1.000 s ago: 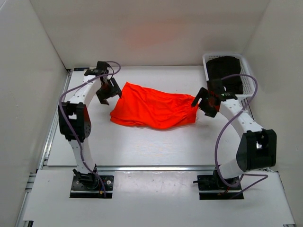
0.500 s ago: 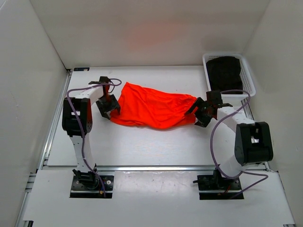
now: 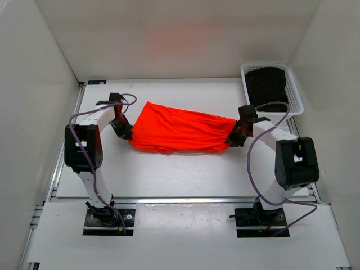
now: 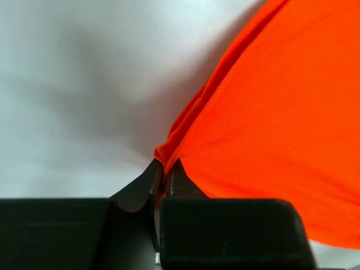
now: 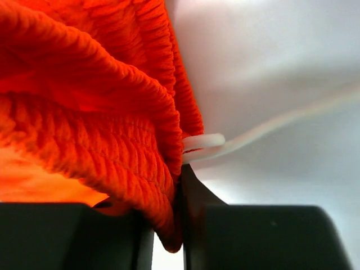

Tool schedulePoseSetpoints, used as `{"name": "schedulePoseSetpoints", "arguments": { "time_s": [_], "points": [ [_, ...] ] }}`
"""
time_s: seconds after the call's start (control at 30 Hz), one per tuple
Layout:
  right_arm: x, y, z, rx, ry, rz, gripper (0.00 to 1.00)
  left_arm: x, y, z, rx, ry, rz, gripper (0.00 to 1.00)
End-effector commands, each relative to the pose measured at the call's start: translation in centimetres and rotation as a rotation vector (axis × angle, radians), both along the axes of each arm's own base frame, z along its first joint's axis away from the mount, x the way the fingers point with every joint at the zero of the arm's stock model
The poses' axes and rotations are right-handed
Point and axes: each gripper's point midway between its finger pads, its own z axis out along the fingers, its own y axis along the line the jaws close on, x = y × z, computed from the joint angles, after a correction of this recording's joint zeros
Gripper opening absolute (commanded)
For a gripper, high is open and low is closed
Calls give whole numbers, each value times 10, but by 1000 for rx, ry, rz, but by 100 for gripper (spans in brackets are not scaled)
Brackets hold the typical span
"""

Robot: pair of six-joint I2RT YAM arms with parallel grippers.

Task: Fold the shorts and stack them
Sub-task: Fold the shorts

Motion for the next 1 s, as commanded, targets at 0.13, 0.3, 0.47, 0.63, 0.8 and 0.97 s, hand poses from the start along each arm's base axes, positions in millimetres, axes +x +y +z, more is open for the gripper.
{"name": "schedulePoseSetpoints", "arguments": {
  "time_s": [0.13, 0.3, 0.47, 0.63, 0.8, 0.97],
  "points": [
    [-77, -21, 25, -78, 72, 69, 0, -59, 18, 44, -2, -93, 56, 10],
    [-124, -30, 6, -90, 141, 109, 70, -98, 2, 37, -73, -56, 88, 11],
    [-122, -41, 37, -149, 58, 112, 100, -90, -3, 55, -87, -116, 18, 68],
    [-91, -42, 85, -199, -118, 101, 42, -71, 14, 91, 9, -190, 24, 68],
    [-56, -34, 96, -216, -170, 130, 4, -53, 21, 125, 49, -259, 17, 68],
    [-17, -34, 52, -279, -99, 116, 0, -48, 18, 124, 37, -250, 12, 67]
  ]
}}
